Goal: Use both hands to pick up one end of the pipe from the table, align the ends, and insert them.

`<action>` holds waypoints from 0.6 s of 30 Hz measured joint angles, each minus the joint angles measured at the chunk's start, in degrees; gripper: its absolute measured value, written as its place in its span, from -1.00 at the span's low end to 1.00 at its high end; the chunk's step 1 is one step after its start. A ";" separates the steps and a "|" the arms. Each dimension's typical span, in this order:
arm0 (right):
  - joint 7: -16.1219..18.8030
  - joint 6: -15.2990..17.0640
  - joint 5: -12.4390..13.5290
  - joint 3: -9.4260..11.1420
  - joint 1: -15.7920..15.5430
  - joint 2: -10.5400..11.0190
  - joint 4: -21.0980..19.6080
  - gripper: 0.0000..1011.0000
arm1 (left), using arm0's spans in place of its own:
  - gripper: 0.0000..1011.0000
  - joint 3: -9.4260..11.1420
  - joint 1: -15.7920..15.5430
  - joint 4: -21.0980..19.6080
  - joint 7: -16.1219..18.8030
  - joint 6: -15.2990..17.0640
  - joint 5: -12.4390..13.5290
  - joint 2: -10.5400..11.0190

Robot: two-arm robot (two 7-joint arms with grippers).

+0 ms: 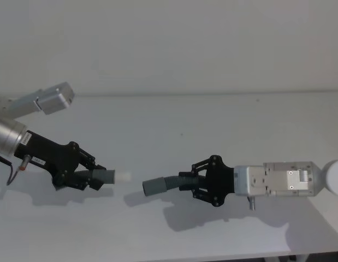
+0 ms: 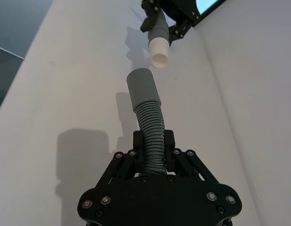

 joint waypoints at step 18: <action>-3.32 3.48 -1.00 0.06 -0.50 0.01 -0.93 -0.55 | -0.31 0.00 0.00 0.00 0.00 0.00 0.00 0.00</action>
